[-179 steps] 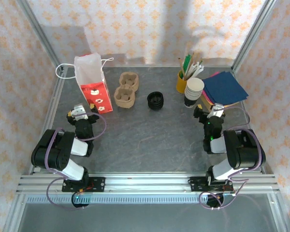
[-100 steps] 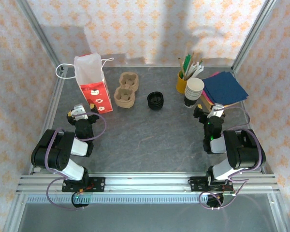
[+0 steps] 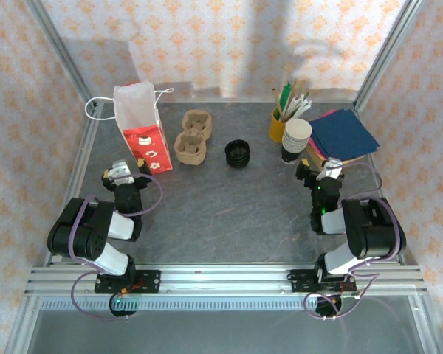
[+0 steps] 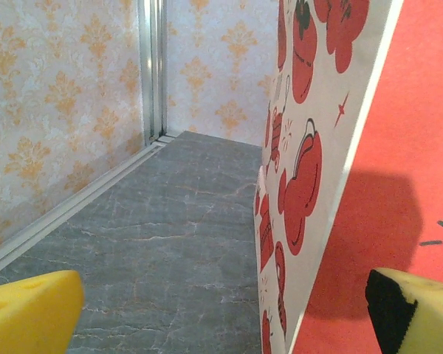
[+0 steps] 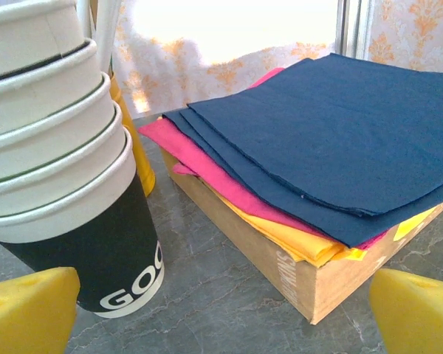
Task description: Pack the takeout coffee
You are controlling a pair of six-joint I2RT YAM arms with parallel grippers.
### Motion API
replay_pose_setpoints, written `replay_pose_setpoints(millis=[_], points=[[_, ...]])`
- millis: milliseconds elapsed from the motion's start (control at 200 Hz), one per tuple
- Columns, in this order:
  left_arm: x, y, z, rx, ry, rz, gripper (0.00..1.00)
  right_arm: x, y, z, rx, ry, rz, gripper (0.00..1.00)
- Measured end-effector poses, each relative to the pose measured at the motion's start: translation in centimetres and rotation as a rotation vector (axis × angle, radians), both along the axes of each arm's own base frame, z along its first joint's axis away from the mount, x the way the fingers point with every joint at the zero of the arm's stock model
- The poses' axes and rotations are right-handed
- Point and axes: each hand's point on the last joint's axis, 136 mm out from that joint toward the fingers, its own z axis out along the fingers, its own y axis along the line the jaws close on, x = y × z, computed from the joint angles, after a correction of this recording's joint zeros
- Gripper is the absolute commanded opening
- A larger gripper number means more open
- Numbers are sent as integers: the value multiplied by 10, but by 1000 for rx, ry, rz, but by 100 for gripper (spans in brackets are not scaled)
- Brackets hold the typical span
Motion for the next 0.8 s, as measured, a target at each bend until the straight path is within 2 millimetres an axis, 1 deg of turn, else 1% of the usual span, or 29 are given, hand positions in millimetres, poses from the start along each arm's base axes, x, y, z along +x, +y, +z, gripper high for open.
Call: replay_pose_setpoints(millis=[50, 105, 180, 245, 340, 415, 516, 551, 596, 646, 691, 726, 801], points=[[-5, 0, 0, 1, -3, -1, 100, -1, -1, 8, 1, -20, -5, 100], [-12, 0, 6, 3, -18, 3, 100, -4, -3, 18, 8, -41, -17, 100], [-17, -2, 26, 4, -66, 9, 100, -7, -7, 34, 31, -66, -46, 100], [-21, -6, 50, -17, -122, 14, 99, -7, -9, 51, 71, -83, -64, 100], [-28, -16, 84, -59, -192, 6, 99, -5, -9, 87, 162, -114, -73, 100], [-31, -28, 112, -112, -230, -22, 99, -1, -6, 123, 256, -133, -72, 100], [-28, -47, 149, -193, -232, -82, 99, 9, 5, 170, 338, -101, -22, 100], [-26, -55, 162, -217, -225, -110, 99, 13, 9, 184, 360, -82, -2, 96], [-23, -67, 179, -244, -215, -152, 99, 18, 15, 197, 377, -47, 23, 91], [-22, -81, 192, -276, -195, -205, 99, 23, 21, 204, 399, 9, 40, 90], [-21, -93, 198, -301, -172, -257, 99, 28, 25, 205, 408, 61, 51, 86], [-20, -102, 198, -320, -147, -297, 99, 33, 28, 201, 414, 111, 53, 84], [-16, -118, 190, -354, -77, -363, 99, 43, 37, 180, 406, 246, 53, 79]])
